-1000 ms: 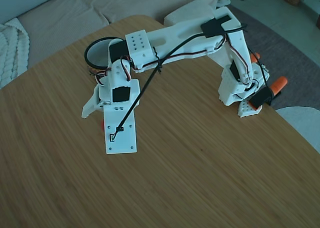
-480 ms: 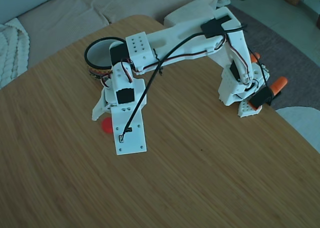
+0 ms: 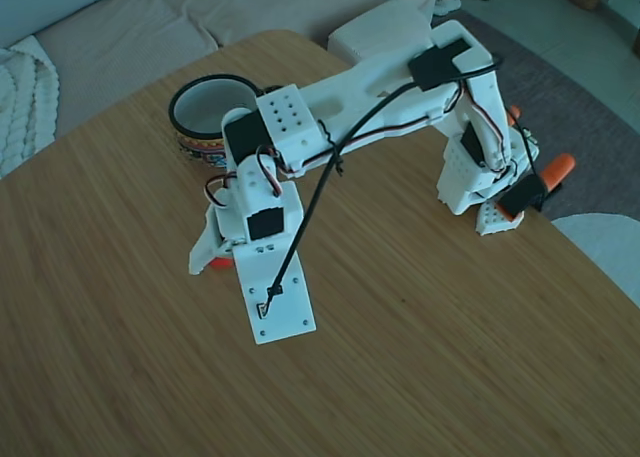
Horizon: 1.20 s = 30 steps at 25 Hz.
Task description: Grasp a red cap and put it in the cup.
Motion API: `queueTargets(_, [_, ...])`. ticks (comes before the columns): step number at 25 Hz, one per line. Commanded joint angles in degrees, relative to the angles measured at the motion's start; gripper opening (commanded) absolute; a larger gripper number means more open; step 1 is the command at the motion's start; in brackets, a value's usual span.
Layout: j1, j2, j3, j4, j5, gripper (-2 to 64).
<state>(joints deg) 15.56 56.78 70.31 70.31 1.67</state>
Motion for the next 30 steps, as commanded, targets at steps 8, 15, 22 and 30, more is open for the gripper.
queueTargets(8, [0.35,1.41,-6.5,1.32,0.44,51.2])
queueTargets(15, [2.46,-3.43,-10.11,1.41,0.35,51.2])
queueTargets(22, [2.64,-8.0,-17.58,5.36,0.44,51.2])
queueTargets(30, [4.83,-9.05,-19.69,5.19,0.26,51.2])
